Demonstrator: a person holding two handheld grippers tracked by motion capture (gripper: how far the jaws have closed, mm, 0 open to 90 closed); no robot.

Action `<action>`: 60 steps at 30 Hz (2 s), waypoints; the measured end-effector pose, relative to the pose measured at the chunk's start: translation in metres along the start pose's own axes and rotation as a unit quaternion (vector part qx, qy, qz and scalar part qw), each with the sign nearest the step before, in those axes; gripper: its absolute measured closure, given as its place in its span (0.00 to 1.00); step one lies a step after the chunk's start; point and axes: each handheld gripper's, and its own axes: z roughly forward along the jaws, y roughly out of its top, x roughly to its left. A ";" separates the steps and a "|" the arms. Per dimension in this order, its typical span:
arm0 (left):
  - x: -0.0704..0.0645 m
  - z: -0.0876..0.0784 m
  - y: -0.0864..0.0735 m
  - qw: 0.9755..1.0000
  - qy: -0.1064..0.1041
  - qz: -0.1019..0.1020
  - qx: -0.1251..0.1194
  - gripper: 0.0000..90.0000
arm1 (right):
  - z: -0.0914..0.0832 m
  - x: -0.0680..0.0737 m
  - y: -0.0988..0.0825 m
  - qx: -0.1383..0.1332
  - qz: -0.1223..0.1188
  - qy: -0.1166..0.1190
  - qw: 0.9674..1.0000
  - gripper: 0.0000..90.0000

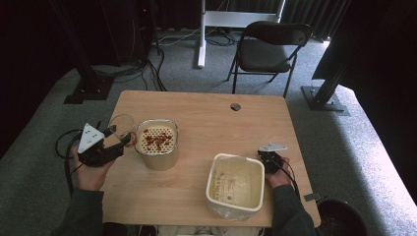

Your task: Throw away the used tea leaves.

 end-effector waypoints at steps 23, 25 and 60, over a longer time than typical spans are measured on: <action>0.011 0.023 -0.005 0.998 0.046 0.041 0.017 0.46 | 0.000 0.000 0.000 0.000 0.002 -0.003 1.000 0.38; 0.011 0.025 -0.004 0.997 0.049 0.049 0.021 0.46 | 0.000 0.000 0.000 0.000 0.002 -0.003 1.000 0.38; 0.005 0.044 0.003 0.989 0.061 0.129 0.040 0.46 | 0.000 -0.001 0.000 0.000 0.004 -0.006 1.000 0.38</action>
